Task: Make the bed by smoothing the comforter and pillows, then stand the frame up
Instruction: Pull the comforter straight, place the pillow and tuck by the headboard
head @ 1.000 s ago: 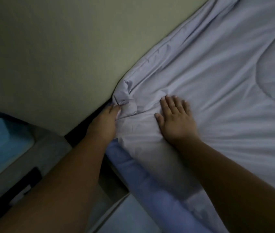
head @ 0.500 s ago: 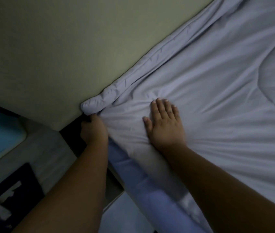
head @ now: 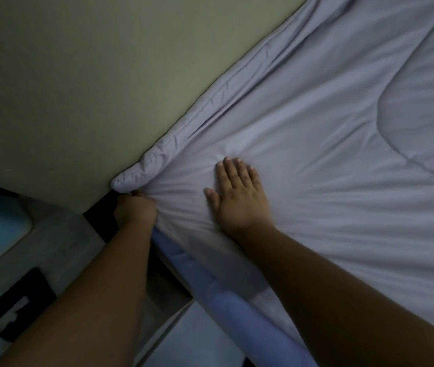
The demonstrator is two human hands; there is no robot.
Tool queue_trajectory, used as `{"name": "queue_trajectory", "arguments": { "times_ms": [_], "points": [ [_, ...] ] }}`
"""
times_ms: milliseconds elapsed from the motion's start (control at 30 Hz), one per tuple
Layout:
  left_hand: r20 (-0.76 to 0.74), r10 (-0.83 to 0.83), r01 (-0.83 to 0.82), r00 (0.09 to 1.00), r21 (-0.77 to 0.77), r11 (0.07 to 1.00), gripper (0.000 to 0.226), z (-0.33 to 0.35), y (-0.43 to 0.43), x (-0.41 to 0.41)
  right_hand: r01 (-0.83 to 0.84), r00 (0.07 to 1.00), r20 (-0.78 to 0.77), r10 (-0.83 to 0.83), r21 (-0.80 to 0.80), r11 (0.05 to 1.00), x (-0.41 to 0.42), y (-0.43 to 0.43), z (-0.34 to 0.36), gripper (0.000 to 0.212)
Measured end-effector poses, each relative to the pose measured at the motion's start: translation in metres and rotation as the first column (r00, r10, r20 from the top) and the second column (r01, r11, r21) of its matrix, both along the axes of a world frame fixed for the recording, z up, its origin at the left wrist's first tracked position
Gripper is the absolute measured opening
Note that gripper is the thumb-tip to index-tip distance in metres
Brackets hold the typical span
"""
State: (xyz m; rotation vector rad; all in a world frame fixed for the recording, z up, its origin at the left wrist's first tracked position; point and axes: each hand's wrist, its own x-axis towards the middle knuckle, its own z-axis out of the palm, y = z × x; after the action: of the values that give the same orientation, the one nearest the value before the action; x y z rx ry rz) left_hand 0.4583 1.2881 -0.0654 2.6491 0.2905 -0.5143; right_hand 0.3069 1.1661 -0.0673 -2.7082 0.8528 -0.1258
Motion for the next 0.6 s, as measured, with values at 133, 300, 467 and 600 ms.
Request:
{"name": "queue_trajectory", "arguments": {
  "times_ms": [133, 300, 467, 600],
  "points": [
    [0.009, 0.107, -0.107, 0.994, 0.009, 0.994, 0.056, 0.022, -0.020, -0.008, -0.027, 0.999, -0.038, 0.030, 0.085, 0.996, -0.004, -0.010, 0.017, 0.065],
    [-0.049, 0.012, -0.009, 0.999, 0.060, 0.998, 0.069, 0.053, -0.068, -0.047, 0.007, 0.999, -0.053, -0.003, 0.078, 0.997, -0.029, -0.042, 0.052, 0.063],
    [0.057, -0.353, 0.349, 0.934, 0.071, 0.934, 0.069, 0.087, -0.124, -0.099, 0.108, 0.994, -0.035, -0.107, 0.035, 0.993, -0.082, -0.094, 0.090, 0.062],
    [0.162, -0.572, 0.569, 0.804, 0.067, 0.820, 0.070, 0.115, -0.172, -0.148, 0.217, 0.976, -0.007, -0.217, -0.008, 0.976, -0.147, -0.138, 0.115, 0.063]
  ]
}}
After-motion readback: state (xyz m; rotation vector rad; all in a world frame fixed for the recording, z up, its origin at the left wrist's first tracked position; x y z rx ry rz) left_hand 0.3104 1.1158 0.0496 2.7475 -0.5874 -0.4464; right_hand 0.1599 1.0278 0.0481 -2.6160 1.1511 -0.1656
